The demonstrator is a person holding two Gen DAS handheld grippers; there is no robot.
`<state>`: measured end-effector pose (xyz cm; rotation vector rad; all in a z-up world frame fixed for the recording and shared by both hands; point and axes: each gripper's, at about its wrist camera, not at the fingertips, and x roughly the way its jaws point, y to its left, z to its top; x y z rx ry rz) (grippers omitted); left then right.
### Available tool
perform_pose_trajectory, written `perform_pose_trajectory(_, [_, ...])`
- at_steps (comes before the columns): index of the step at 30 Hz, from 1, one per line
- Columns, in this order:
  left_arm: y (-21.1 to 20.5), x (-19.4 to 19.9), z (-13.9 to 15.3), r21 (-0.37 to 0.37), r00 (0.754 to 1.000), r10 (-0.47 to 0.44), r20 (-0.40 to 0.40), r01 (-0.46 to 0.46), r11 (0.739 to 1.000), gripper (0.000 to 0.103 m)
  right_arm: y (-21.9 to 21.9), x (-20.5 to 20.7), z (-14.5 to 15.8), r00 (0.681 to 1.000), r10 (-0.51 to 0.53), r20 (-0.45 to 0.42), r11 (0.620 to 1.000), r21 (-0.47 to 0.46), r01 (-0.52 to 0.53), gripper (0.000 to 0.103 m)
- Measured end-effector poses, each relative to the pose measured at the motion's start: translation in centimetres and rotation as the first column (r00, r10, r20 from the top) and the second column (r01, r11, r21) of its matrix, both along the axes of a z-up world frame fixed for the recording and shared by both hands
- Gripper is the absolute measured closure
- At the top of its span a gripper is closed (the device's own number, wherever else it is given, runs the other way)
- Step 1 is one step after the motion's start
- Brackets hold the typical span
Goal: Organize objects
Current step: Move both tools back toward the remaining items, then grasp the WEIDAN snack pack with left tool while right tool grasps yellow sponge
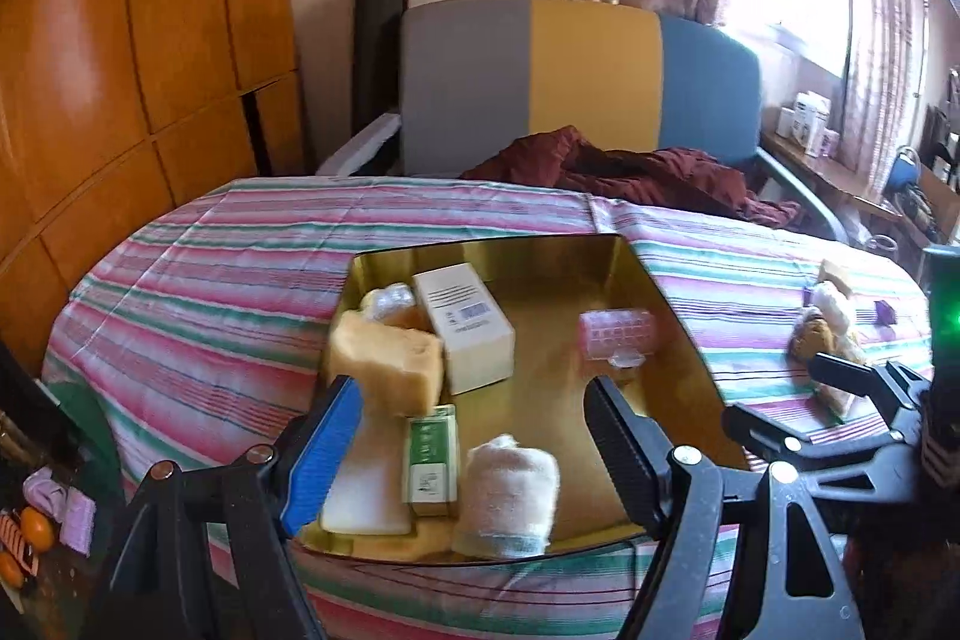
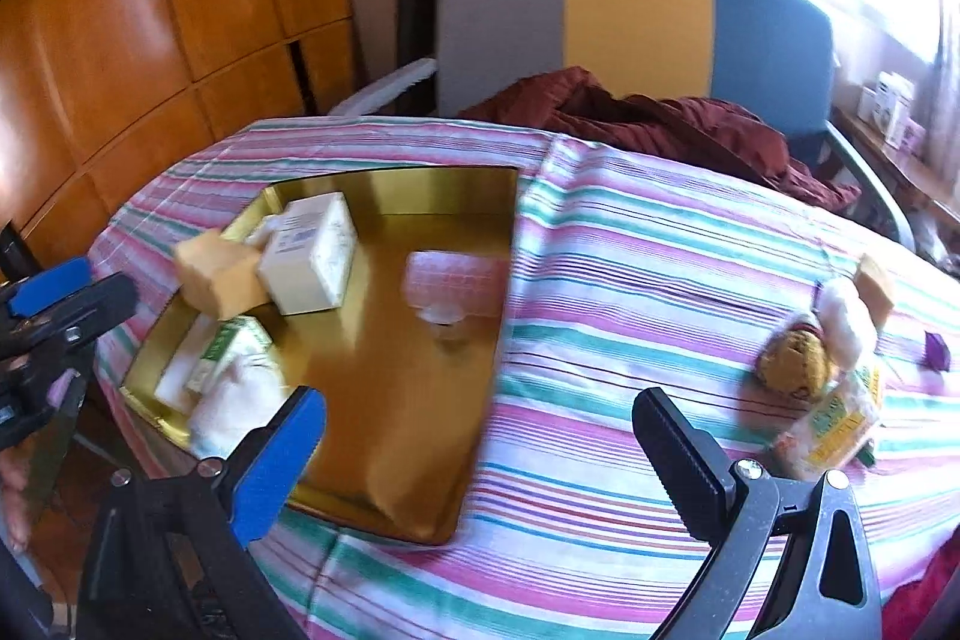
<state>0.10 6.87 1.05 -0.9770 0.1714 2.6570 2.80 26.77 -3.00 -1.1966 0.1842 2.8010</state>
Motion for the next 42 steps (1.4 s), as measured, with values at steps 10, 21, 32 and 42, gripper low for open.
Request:
perform_pose_trajectory(10, [3.6, -0.4, -0.1, 0.018, 0.992, -0.122, 0.042, 0.122, 0.992, 0.025, 9.3, 1.7, 0.9, 0.981, -0.192, 0.034, 0.979, -0.057, 0.194, 0.000])
perform_pose_trajectory(21, [11.9, 1.0, -0.5, 0.018, 0.926, -0.363, 0.104, 0.363, 0.932, 0.025, 25.9, 6.7, 2.3, 0.849, -0.528, 0.027, 0.845, -0.084, 0.528, 0.000])
perform_pose_trajectory(32, [23.3, 1.5, -4.5, -0.014, 0.804, -0.530, 0.270, 0.554, 0.833, 0.037, 31.9, 9.9, -0.2, 0.757, -0.649, 0.075, 0.724, -0.245, 0.645, 0.000])
perform_pose_trajectory(42, [33.1, 3.8, -8.3, -0.058, 0.637, -0.711, 0.299, 0.755, 0.653, 0.041, 31.8, 9.4, -0.7, 0.783, -0.615, 0.097, 0.734, -0.292, 0.613, 0.000])
